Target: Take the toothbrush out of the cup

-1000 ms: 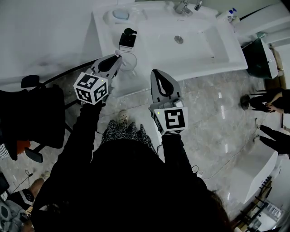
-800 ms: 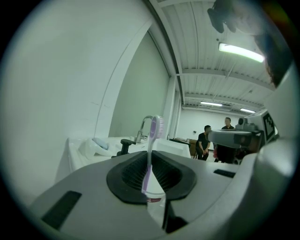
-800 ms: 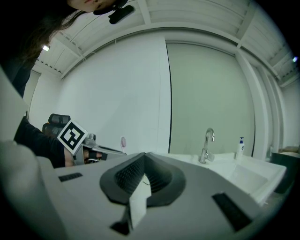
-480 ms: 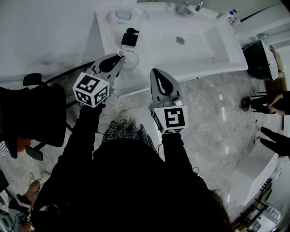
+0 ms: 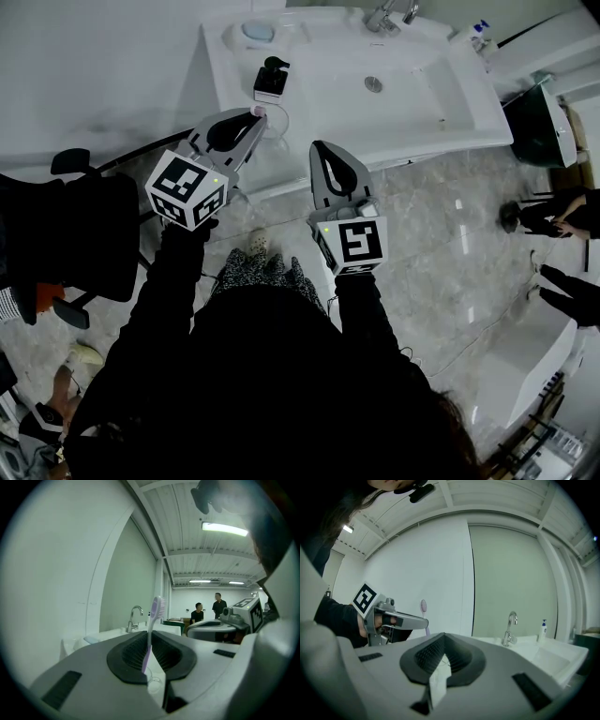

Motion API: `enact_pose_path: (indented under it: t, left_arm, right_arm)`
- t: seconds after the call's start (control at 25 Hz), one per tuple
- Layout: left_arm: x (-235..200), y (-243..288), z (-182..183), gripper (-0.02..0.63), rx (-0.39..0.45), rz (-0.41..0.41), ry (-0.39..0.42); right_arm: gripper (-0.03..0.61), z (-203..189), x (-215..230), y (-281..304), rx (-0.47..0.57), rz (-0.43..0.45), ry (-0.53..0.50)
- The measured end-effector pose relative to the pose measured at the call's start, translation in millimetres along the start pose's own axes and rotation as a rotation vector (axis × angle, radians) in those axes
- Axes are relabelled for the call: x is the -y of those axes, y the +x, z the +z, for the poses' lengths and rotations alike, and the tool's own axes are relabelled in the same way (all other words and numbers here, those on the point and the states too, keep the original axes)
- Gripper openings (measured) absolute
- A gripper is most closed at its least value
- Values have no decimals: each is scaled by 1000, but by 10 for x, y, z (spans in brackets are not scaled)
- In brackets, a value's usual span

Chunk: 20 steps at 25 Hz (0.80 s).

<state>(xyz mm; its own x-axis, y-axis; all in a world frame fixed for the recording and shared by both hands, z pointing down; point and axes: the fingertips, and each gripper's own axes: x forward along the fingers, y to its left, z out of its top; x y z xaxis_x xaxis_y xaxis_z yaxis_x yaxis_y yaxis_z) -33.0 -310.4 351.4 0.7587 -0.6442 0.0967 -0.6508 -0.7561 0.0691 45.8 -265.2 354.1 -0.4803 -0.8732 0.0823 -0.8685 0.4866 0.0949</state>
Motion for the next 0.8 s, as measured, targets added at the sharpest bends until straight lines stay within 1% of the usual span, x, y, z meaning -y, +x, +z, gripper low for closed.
enact_pose_path:
  t: [0.16, 0.44, 0.6, 0.8]
  left_arm:
    - [106, -48, 66, 34, 11, -27, -17]
    - [342, -147, 236, 34, 28, -65, -18]
    - [422, -203, 341, 34, 39, -83, -19]
    - [475, -237, 370, 34, 42, -106, -38]
  right_arm:
    - [5, 4, -27, -16, 3, 5, -2]
    - [5, -17, -93, -44, -4, 19, -5]
    - [5, -26, -129, -56, -8, 29, -6]
    - [5, -48, -140, -70, -8, 33, 7]
